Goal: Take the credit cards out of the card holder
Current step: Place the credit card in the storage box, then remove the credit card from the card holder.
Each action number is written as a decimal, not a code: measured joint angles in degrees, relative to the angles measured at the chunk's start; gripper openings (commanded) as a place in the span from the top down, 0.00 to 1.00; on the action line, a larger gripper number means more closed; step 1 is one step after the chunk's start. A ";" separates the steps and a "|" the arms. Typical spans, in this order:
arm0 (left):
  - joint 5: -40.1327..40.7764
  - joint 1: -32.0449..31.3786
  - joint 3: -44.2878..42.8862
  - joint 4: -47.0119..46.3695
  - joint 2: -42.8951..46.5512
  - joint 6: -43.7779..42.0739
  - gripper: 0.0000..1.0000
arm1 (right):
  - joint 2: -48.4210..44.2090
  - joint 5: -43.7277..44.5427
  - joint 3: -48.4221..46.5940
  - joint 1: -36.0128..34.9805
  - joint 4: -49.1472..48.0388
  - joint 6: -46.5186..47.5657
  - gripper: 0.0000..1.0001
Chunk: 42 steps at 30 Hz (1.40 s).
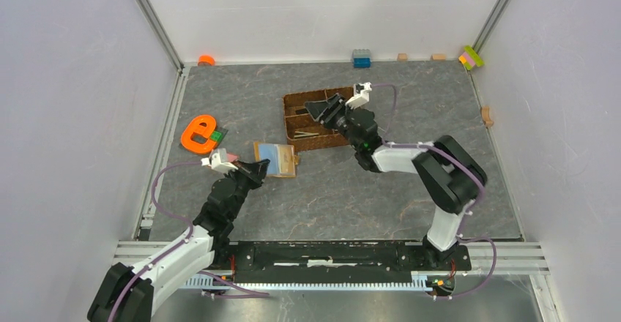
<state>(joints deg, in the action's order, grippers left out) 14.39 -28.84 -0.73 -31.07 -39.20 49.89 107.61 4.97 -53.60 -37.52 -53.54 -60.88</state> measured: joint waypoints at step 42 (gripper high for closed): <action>-27.23 -2.71 0.02 -49.11 -24.00 -1.11 0.98 | -14.58 -31.10 36.92 3.67 -27.26 15.85 0.02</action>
<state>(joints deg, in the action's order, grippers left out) -12.84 -31.55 -0.71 -80.18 -63.20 48.77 93.03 -26.13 -16.69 -33.85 -80.79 -45.04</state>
